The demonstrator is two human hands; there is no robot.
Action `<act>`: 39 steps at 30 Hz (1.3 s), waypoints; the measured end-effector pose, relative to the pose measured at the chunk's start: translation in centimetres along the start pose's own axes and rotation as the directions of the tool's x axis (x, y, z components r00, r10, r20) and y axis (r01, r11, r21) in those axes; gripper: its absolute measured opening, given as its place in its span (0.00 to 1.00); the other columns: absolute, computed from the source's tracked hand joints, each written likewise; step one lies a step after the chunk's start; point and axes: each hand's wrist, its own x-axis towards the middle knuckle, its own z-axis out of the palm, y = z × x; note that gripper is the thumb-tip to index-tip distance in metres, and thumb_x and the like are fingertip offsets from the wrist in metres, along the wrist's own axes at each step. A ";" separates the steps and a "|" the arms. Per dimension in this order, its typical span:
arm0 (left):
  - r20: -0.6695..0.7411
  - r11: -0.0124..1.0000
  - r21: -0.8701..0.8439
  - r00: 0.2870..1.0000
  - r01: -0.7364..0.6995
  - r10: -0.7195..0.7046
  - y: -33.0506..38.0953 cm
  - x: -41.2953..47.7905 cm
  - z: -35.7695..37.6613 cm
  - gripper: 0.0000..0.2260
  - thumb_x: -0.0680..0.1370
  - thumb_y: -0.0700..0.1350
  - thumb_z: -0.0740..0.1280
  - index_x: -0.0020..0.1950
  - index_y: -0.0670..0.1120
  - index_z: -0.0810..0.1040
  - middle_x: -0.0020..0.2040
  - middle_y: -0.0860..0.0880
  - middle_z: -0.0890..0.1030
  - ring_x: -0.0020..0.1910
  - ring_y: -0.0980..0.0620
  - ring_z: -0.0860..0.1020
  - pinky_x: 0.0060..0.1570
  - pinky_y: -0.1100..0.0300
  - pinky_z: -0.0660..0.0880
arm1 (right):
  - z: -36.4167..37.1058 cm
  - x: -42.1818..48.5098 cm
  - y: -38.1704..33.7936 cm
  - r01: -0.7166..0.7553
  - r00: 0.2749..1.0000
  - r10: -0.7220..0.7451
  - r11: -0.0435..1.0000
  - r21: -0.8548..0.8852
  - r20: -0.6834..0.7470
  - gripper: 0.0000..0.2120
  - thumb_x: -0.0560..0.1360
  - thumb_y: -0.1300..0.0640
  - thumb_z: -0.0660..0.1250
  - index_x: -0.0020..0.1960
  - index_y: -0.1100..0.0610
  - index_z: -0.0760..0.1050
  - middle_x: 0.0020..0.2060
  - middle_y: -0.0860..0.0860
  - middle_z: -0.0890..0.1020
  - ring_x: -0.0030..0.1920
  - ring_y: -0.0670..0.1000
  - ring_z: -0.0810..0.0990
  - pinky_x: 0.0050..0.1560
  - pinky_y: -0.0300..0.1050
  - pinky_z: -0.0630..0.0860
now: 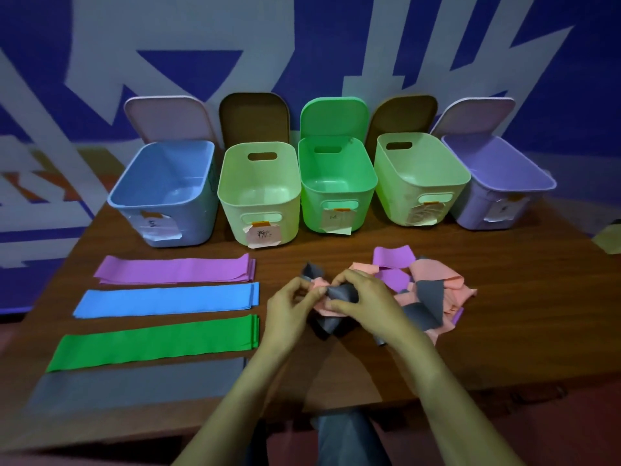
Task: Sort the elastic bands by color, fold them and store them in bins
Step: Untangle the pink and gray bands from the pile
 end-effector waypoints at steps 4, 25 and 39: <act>-0.002 0.964 -0.190 0.982 0.184 -0.188 -0.2 0.5 -0.6 0.09 0.77 0.47 0.66 0.42 0.43 0.76 0.41 0.49 0.82 0.42 0.53 0.79 0.44 0.59 0.75 | -0.6 0.1 0.0 0.064 0.994 -0.063 0.998 0.013 -0.094 0.05 0.71 0.53 0.71 0.46 0.50 0.78 0.43 0.45 0.78 0.45 0.46 0.76 0.46 0.49 0.75; 0.102 0.983 -0.151 0.991 0.102 -0.087 2.0 1.5 -1.0 0.06 0.78 0.48 0.66 0.50 0.52 0.82 0.47 0.52 0.83 0.49 0.56 0.80 0.49 0.62 0.75 | 1.6 -0.4 -0.5 -0.036 0.999 0.036 0.998 0.057 0.007 0.08 0.75 0.49 0.65 0.53 0.51 0.75 0.45 0.43 0.79 0.46 0.42 0.77 0.44 0.36 0.74; -0.359 0.958 0.094 0.907 0.269 -0.220 -2.7 4.5 -3.3 0.11 0.81 0.47 0.58 0.51 0.40 0.75 0.50 0.37 0.77 0.45 0.43 0.73 0.44 0.54 0.68 | 0.2 -1.0 0.1 0.160 0.913 0.008 0.913 0.376 -0.409 0.06 0.67 0.58 0.64 0.34 0.51 0.68 0.40 0.49 0.71 0.40 0.38 0.72 0.43 0.29 0.68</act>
